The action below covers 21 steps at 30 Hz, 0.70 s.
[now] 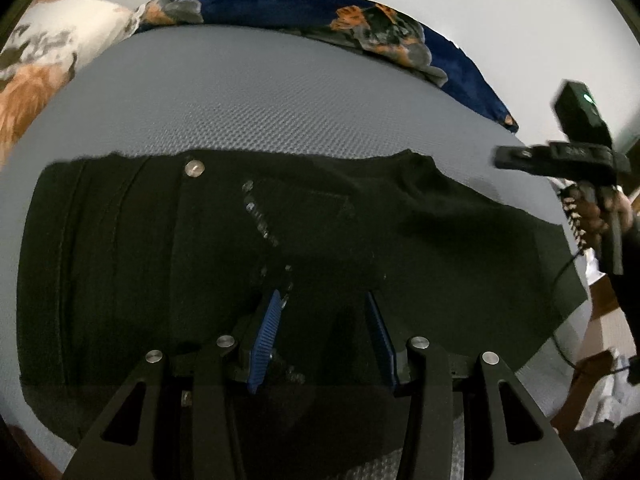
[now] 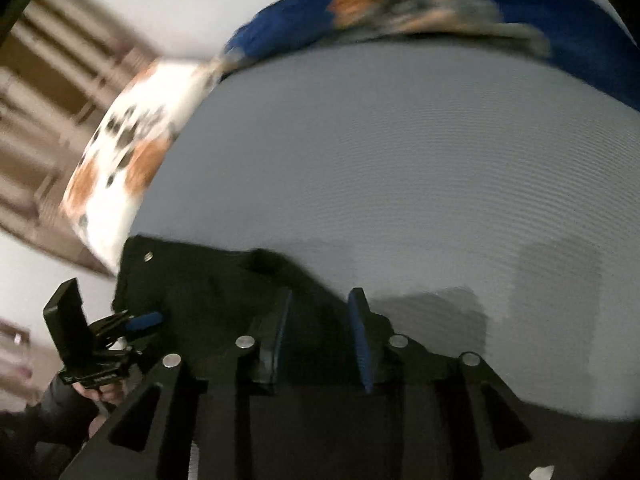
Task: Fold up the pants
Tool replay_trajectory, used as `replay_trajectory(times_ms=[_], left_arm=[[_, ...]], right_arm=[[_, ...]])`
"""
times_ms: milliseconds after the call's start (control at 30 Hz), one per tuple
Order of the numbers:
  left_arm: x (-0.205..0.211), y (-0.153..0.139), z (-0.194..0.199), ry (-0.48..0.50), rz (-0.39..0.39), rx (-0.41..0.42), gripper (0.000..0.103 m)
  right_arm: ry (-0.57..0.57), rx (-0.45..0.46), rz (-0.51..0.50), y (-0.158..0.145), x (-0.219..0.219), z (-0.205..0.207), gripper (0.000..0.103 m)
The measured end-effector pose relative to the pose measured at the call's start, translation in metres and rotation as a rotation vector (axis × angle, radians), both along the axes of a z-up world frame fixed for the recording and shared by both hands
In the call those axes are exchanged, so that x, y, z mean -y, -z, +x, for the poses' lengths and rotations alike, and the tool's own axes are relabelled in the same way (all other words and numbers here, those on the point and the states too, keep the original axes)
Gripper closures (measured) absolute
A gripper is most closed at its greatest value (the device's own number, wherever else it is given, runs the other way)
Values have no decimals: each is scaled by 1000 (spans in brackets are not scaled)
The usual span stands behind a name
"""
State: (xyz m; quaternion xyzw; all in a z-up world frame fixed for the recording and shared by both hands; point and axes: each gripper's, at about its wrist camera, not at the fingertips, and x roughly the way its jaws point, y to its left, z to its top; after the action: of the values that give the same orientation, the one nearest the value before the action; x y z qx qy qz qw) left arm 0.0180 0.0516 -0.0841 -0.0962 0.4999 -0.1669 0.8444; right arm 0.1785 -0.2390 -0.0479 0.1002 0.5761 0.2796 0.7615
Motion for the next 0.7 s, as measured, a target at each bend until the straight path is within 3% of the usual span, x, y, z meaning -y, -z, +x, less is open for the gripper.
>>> replay_trajectory(times_ms=[300, 333, 367, 400, 533, 700], left_arm=[[-7, 2, -11, 21, -24, 3, 58], [-7, 2, -12, 25, -26, 4, 58], [-8, 3, -12, 26, -30, 5, 58], [-10, 3, -12, 26, -37, 5, 58], [-15, 6, -12, 21, -72, 2, 58], [-15, 10, -15, 28, -76, 12, 58]], right_arm=[[-197, -139, 6, 39, -85, 32, 72], [-197, -134, -1, 39, -86, 30, 73], [-200, -123, 3, 39, -89, 30, 88], [-195, -107, 6, 37, -90, 29, 90], [-162, 14, -36, 25, -94, 21, 94], [-118, 38, -93, 47, -97, 22, 94]])
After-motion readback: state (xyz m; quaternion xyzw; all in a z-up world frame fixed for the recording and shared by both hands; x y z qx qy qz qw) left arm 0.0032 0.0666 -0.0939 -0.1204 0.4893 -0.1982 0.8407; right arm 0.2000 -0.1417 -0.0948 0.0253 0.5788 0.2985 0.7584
